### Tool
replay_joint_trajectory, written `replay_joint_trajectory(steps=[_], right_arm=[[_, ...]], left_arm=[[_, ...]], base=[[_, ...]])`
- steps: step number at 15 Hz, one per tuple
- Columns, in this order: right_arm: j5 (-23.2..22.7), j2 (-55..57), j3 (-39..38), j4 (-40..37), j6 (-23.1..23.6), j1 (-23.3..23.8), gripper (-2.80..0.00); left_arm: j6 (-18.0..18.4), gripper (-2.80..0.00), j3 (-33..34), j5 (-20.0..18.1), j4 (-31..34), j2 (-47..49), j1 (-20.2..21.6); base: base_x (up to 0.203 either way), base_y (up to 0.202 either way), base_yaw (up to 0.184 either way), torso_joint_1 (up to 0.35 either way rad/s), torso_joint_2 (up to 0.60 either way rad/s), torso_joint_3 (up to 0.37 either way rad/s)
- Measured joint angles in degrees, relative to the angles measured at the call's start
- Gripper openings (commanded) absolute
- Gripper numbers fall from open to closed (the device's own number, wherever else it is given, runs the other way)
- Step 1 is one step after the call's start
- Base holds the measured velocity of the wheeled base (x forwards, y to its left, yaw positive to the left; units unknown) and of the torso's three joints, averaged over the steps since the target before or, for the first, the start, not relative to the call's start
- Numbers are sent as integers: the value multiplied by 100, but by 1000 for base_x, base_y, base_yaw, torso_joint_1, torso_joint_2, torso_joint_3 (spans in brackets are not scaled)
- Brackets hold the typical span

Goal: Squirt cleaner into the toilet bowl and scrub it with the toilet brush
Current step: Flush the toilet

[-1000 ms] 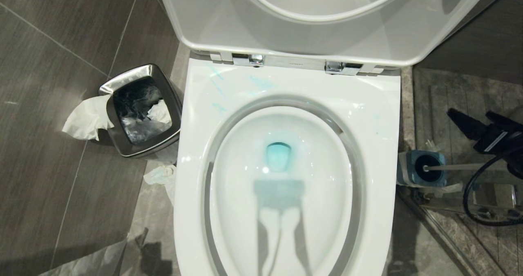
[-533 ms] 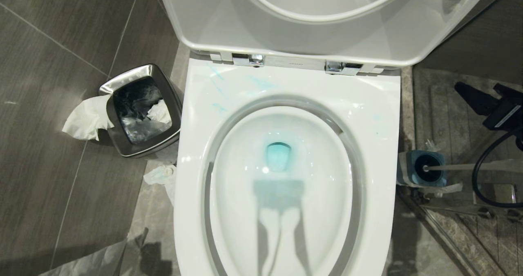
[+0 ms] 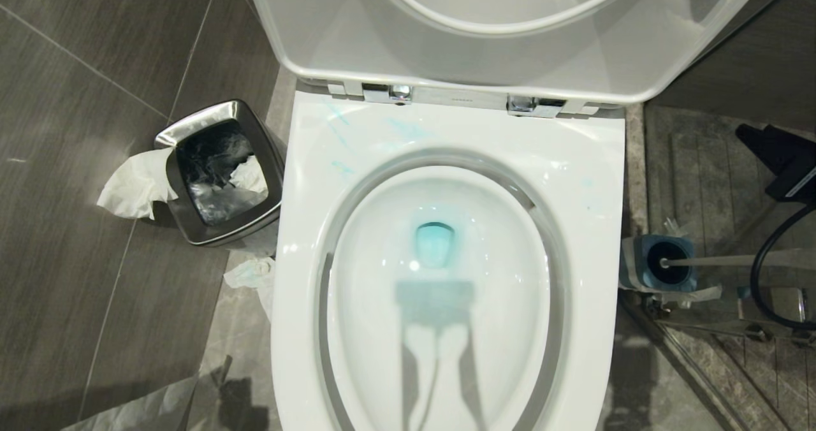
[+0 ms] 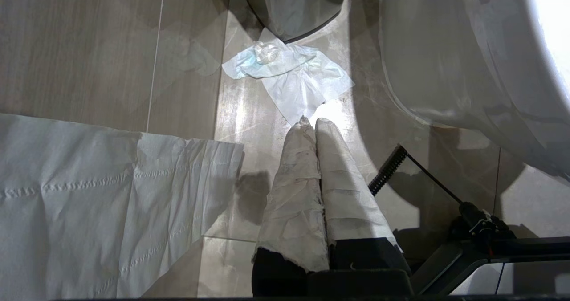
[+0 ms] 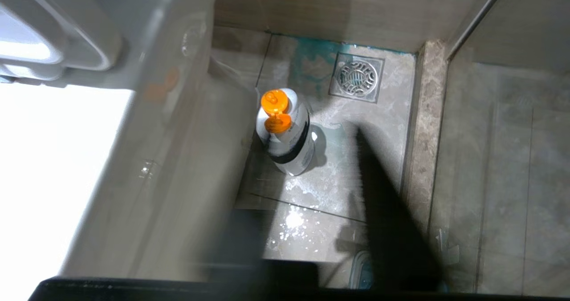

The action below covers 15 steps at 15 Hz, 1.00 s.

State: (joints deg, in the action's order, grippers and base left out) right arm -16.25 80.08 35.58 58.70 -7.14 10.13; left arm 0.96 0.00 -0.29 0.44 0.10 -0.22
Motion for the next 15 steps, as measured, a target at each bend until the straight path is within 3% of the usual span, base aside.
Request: replay_joint_trajectory(steps=[9,15], right_arm=[[16,-776,111,-1045,-55,9,-280],[22,-1081,64,-1234,-130,7,-280]], left_arm=[[0,-280,0,0,1,0,-9],[0,-280,0,-4,2,0,-2]], base=[[0,0,0,2,1,130],[0,0,0,2,5,201]])
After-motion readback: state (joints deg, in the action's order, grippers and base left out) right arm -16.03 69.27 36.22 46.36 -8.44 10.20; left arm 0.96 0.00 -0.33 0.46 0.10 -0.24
